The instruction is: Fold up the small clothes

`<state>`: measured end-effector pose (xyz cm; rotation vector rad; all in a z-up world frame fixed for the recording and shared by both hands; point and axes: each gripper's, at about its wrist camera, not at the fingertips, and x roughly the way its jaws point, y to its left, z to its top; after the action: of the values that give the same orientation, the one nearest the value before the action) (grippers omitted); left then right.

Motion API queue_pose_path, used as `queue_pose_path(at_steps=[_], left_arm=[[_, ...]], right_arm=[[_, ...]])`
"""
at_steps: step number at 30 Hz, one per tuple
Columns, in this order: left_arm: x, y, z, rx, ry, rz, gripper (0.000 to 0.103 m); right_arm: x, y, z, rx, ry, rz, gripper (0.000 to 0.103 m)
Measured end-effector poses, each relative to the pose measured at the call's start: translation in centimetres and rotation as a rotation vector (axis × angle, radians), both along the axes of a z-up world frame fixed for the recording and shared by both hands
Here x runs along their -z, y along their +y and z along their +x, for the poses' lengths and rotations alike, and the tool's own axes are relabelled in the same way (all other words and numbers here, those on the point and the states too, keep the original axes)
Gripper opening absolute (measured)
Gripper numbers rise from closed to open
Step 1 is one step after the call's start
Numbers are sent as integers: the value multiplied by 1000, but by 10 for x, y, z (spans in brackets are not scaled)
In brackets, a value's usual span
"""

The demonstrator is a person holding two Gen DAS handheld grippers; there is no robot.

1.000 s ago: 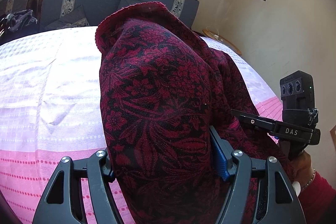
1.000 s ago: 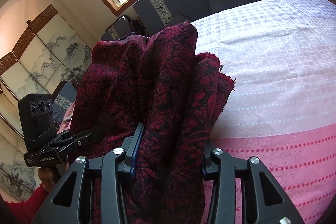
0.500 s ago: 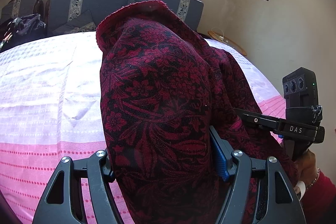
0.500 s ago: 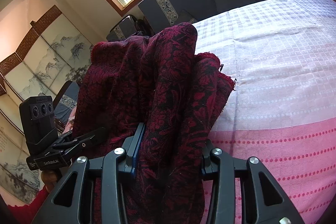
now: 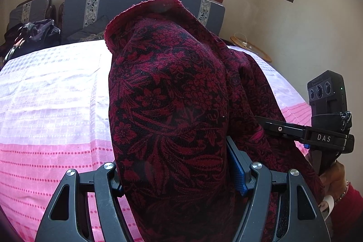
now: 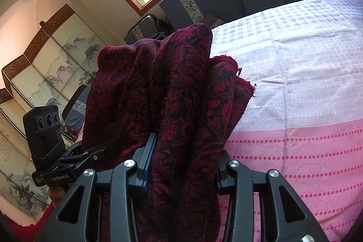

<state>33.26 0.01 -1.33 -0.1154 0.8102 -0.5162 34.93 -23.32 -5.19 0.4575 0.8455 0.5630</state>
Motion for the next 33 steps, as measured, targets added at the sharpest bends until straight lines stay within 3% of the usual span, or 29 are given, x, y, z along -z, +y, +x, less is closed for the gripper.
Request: queue_pose_path(at_steps=[14, 33], left_arm=[[-19, 27, -24, -25, -30, 23, 70], [-37, 34, -76, -23, -52, 44, 70]], right_arm=[[-9, -38, -4, -43, -26, 24, 37], [-16, -109, -50, -69, -53, 56, 37]])
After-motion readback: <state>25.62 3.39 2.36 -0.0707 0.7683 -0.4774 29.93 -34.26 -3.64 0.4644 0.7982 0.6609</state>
